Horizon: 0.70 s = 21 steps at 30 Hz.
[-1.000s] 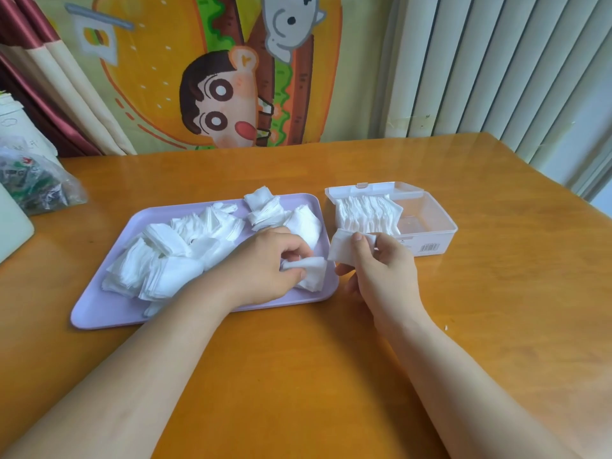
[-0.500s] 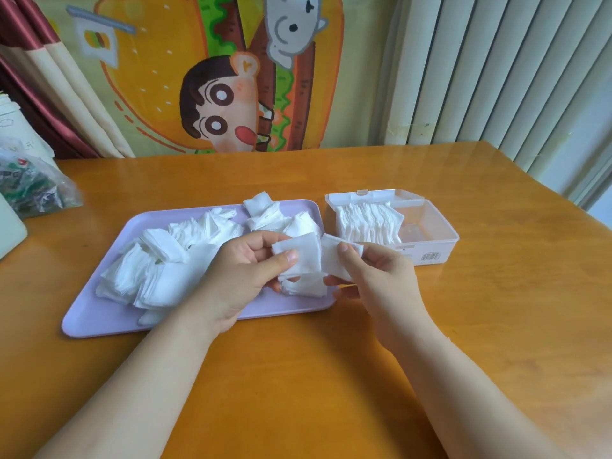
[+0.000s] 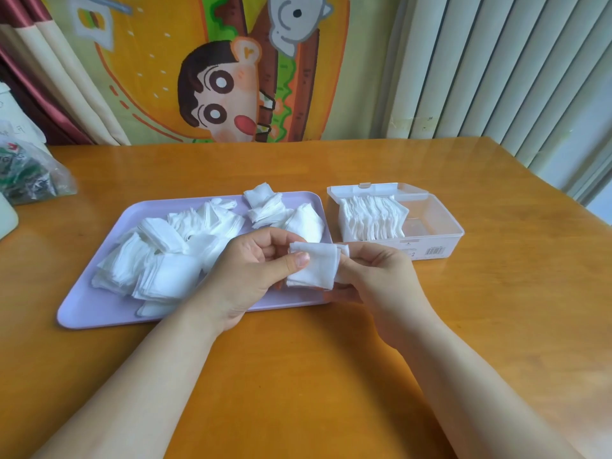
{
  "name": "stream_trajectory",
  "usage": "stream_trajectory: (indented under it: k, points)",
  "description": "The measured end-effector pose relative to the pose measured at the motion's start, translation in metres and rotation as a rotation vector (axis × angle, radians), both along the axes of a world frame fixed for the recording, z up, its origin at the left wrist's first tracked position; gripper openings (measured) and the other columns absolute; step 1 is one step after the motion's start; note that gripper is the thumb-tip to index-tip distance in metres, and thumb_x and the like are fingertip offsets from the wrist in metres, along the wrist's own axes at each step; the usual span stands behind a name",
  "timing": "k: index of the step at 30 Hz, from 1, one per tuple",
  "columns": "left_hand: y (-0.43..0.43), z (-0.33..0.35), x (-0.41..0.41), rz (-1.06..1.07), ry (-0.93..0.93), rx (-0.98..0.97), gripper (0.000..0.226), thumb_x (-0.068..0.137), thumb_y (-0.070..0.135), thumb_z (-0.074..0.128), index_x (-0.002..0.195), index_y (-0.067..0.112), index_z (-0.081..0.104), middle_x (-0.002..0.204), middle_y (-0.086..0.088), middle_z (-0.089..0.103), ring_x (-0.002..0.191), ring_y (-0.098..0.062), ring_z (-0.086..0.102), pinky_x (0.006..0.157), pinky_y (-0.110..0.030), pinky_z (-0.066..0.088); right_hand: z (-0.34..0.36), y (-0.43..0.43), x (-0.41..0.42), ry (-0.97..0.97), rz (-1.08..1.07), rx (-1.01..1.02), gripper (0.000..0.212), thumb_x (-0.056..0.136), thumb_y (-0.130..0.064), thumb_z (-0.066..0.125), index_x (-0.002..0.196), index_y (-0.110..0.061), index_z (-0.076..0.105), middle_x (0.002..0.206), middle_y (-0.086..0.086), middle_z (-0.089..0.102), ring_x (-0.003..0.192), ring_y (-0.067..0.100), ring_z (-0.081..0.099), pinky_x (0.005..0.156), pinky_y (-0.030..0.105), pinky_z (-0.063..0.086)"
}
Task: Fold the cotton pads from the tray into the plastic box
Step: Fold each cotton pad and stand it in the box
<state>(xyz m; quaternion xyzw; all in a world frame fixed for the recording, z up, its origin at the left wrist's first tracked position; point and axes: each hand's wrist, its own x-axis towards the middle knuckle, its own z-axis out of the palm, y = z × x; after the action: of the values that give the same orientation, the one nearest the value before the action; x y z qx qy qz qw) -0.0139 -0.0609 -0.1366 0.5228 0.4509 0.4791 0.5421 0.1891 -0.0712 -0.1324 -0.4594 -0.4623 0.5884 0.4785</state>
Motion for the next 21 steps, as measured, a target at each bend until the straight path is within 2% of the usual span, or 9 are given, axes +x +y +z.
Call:
stream_trajectory:
  k: [2, 5, 9, 13, 21]
  points:
    - [-0.0006, 0.0002, 0.0021, 0.015, 0.022, 0.010, 0.013, 0.089, 0.003, 0.077, 0.099, 0.009, 0.073, 0.080, -0.002, 0.070, 0.067, -0.010, 0.059, 0.058, -0.018, 0.048, -0.0017, 0.0010, 0.0004, 0.014, 0.007, -0.003, 0.016, 0.099, -0.015, 0.073, 0.107, -0.005, 0.082, 0.079, 0.007, 0.078, 0.075, 0.021, 0.075, 0.076, 0.039, 0.067]
    - [-0.0005, -0.0012, 0.0043, 0.066, 0.025, 0.022, 0.011, 0.090, 0.001, 0.076, 0.099, 0.006, 0.072, 0.077, 0.002, 0.072, 0.061, -0.003, 0.060, 0.055, -0.012, 0.045, -0.0043, 0.0015, -0.0021, 0.069, 0.071, -0.016, 0.022, 0.106, -0.015, 0.062, 0.116, -0.002, 0.078, 0.102, 0.016, 0.081, 0.093, 0.027, 0.079, 0.078, 0.039, 0.066]
    - [-0.0018, 0.0000, 0.0050, 0.096, 0.024, 0.040, 0.011, 0.091, 0.002, 0.076, 0.101, 0.004, 0.072, 0.082, -0.001, 0.073, 0.062, -0.001, 0.062, 0.057, -0.010, 0.045, -0.0041, -0.0002, -0.0053, 0.074, 0.167, -0.012, 0.031, 0.113, -0.016, 0.048, 0.126, -0.002, 0.073, 0.117, 0.016, 0.079, 0.110, 0.029, 0.076, 0.088, 0.040, 0.065]
    - [-0.0024, 0.0005, 0.0045, 0.102, 0.013, 0.040, 0.012, 0.090, 0.002, 0.076, 0.101, 0.004, 0.071, 0.082, -0.001, 0.073, 0.063, -0.001, 0.062, 0.057, -0.010, 0.045, -0.0031, 0.0001, -0.0033, 0.079, 0.204, -0.024, 0.034, 0.115, -0.015, 0.041, 0.129, -0.003, 0.070, 0.121, 0.016, 0.077, 0.113, 0.031, 0.075, 0.090, 0.043, 0.064]
    - [-0.0028, 0.0007, 0.0047, 0.121, 0.056, 0.030, 0.011, 0.090, 0.004, 0.077, 0.100, 0.008, 0.073, 0.083, 0.000, 0.074, 0.067, -0.002, 0.063, 0.059, -0.010, 0.046, 0.0000, 0.0011, -0.0019, 0.112, 0.258, -0.059, 0.037, 0.111, 0.000, 0.036, 0.128, 0.001, 0.069, 0.122, 0.022, 0.076, 0.114, 0.036, 0.074, 0.084, 0.042, 0.063]
